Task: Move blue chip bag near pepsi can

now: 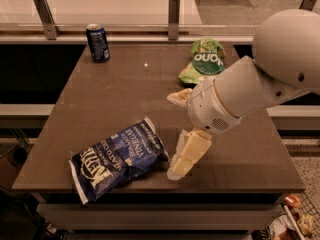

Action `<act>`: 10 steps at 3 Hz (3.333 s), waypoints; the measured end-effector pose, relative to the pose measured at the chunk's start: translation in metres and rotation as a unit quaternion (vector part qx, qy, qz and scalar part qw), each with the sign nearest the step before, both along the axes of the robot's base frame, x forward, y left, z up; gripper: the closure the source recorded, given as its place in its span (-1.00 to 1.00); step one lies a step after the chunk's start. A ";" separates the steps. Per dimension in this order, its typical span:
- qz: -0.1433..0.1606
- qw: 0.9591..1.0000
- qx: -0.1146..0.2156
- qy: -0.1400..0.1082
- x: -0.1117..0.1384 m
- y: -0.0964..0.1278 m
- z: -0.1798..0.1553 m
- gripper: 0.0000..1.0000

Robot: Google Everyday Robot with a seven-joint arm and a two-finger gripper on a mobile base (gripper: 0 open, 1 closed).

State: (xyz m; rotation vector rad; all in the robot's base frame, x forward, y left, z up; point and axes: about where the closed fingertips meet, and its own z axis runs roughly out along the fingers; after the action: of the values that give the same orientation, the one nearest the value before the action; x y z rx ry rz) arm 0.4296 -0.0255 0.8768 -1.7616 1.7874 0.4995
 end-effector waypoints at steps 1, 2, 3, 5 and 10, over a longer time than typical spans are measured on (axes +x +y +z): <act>0.001 1.000 0.000 -0.001 -0.001 0.003 -0.001 -1.00; -0.001 1.000 -0.008 -0.004 0.000 0.004 0.001 -1.00; 0.018 1.000 -0.022 -0.002 0.005 0.032 -0.008 -1.00; 0.059 0.998 -0.009 0.010 -0.005 0.082 -0.032 -1.00; 0.074 0.997 0.002 0.023 -0.013 0.098 -0.056 0.76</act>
Offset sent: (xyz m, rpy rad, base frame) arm 0.0034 0.0040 0.0007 -0.0362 -0.0071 -0.0146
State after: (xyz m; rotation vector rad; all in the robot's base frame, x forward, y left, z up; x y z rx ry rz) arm 0.4161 0.0721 0.8205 -1.9044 1.6927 0.6074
